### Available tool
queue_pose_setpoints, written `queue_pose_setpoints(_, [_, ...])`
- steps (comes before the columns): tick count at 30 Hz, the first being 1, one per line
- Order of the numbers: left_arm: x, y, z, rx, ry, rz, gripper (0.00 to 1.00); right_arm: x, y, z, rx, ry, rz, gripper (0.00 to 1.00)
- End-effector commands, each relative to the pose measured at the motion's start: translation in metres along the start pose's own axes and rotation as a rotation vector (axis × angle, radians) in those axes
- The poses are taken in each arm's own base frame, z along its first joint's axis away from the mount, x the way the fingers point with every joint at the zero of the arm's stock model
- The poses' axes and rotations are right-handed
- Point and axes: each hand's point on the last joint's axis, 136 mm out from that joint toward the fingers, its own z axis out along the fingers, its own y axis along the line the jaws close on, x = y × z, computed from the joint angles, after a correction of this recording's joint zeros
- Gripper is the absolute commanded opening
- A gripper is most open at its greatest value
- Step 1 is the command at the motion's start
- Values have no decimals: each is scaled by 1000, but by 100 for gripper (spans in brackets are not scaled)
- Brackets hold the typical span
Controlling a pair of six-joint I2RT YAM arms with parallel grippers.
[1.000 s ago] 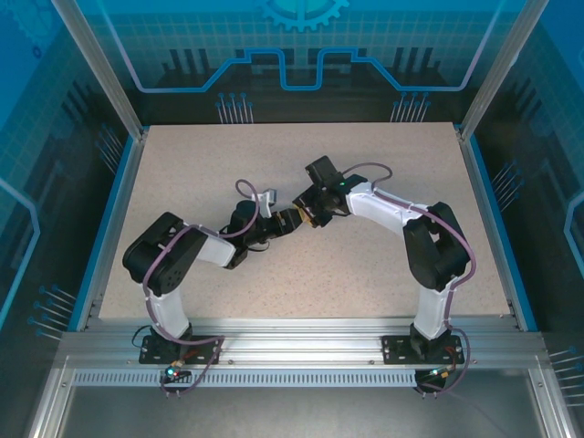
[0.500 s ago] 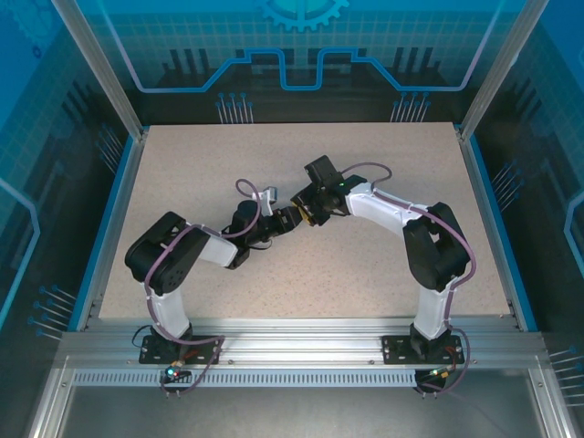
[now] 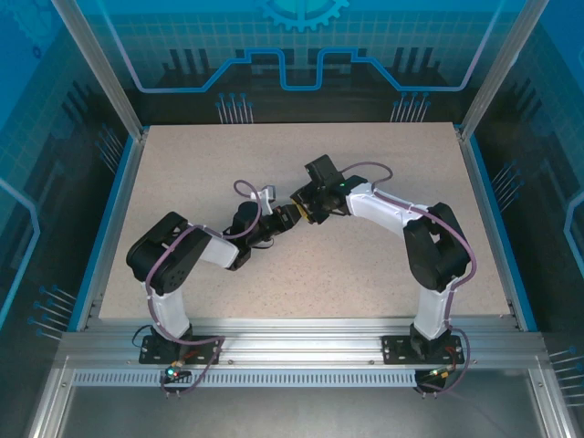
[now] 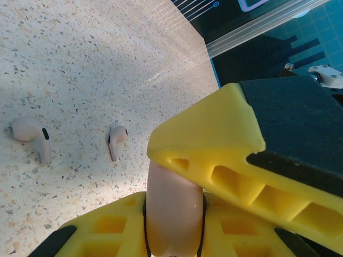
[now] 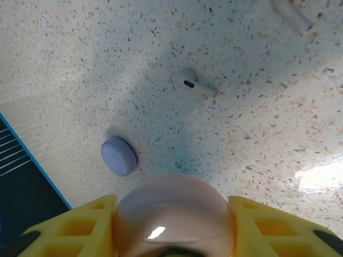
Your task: Insert wireless bluetooth earbuds into charging case
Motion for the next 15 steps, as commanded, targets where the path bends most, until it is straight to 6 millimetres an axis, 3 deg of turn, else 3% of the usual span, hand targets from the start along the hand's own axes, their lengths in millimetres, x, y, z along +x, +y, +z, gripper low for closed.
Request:
queue_pose_setpoints(1, [-17, -4, 0, 6, -85, -8, 10, 15, -4, -13, 8, 41, 1, 47])
queue_pose_setpoints(4, [-15, -2, -2, -1, -77, -15, 5, 7, 5, -22, -28, 10, -7, 69])
queue_pose_setpoints(7, [-11, -2, -4, -6, -56, -24, 3, -10, 15, -37, -83, -39, -6, 80])
queue_pose_setpoints(12, [-3, -12, -9, 4, 11, -15, 0, -47, 16, -76, -162, -143, -45, 84])
queue_pose_setpoints(15, [3, -22, -12, 8, 84, 21, 0, -56, 11, -88, -196, -138, -165, 84])
